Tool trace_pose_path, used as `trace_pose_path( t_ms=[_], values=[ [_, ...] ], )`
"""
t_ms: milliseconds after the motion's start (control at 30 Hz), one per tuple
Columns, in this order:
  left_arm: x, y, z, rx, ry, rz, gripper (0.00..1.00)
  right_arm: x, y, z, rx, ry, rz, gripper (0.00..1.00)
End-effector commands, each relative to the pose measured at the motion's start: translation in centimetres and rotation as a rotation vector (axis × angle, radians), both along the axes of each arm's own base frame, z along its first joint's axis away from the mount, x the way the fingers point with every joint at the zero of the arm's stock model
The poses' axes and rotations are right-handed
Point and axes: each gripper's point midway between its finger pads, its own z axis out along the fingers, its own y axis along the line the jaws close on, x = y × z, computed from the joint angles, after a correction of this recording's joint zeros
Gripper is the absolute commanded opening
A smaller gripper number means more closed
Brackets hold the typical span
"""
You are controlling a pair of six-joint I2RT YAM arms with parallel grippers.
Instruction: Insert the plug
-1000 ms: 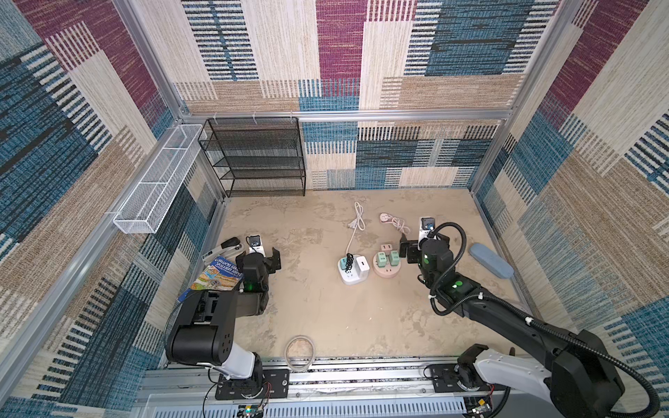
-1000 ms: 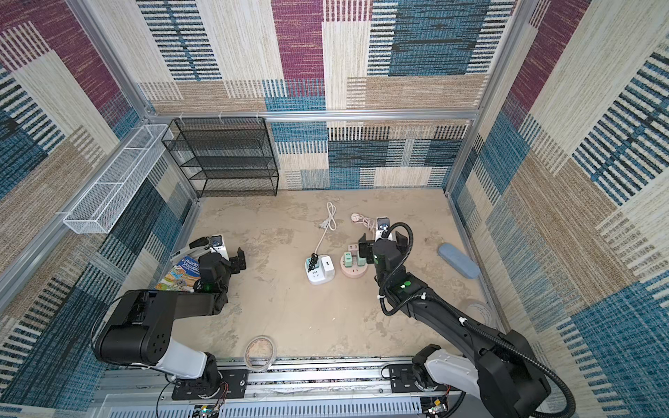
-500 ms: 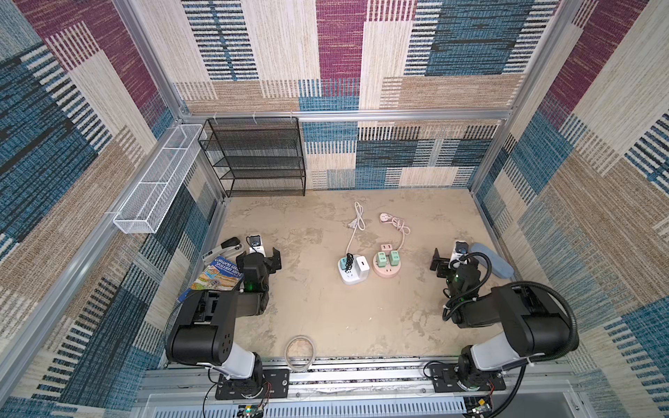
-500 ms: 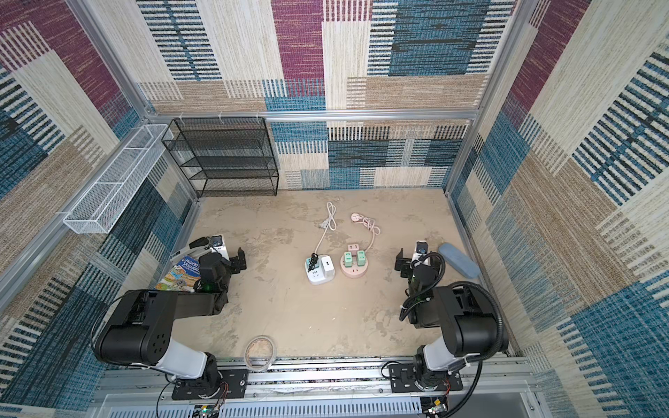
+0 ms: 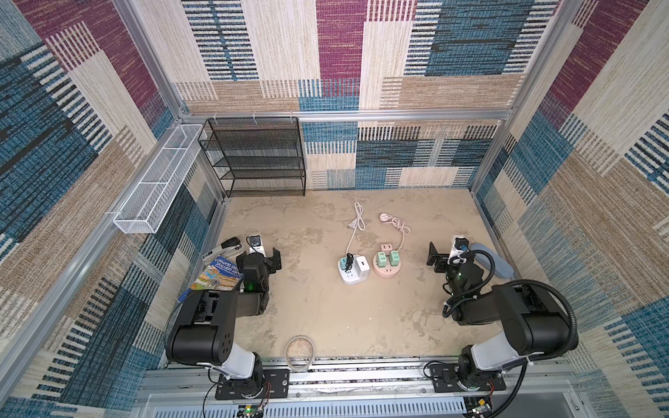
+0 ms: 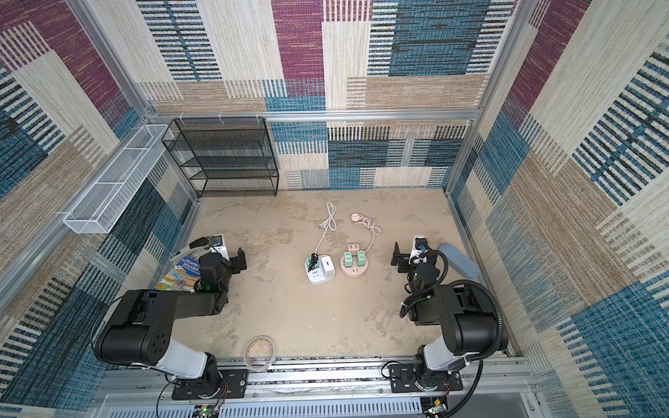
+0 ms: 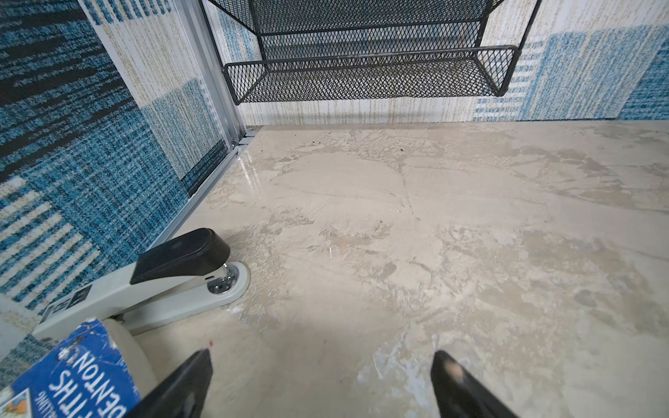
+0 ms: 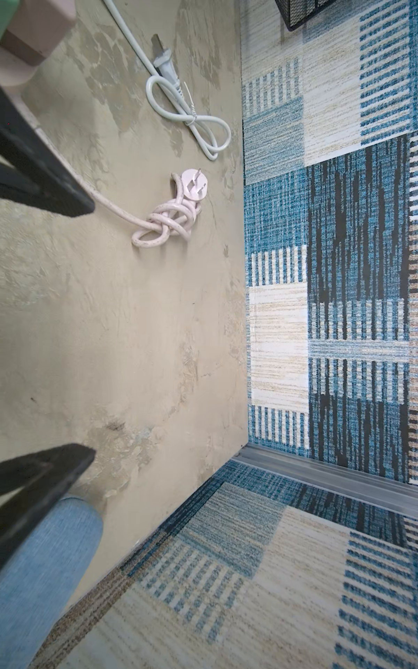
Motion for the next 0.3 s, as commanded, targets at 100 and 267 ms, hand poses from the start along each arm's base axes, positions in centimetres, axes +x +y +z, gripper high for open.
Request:
trace_pose_path(
  t_ms=[100, 267],
  values=[
    [0.2, -0.05, 0.19, -0.012, -0.008, 0.0, 0.99, 0.9, 0.18, 0.77, 0.019, -0.022, 0.017, 1.0],
    [0.2, -0.04, 0.23, -0.012, -0.009, 0.0, 0.99, 0.23, 0.2, 1.21, 0.016, -0.046, 0.019, 1.0]
  ],
)
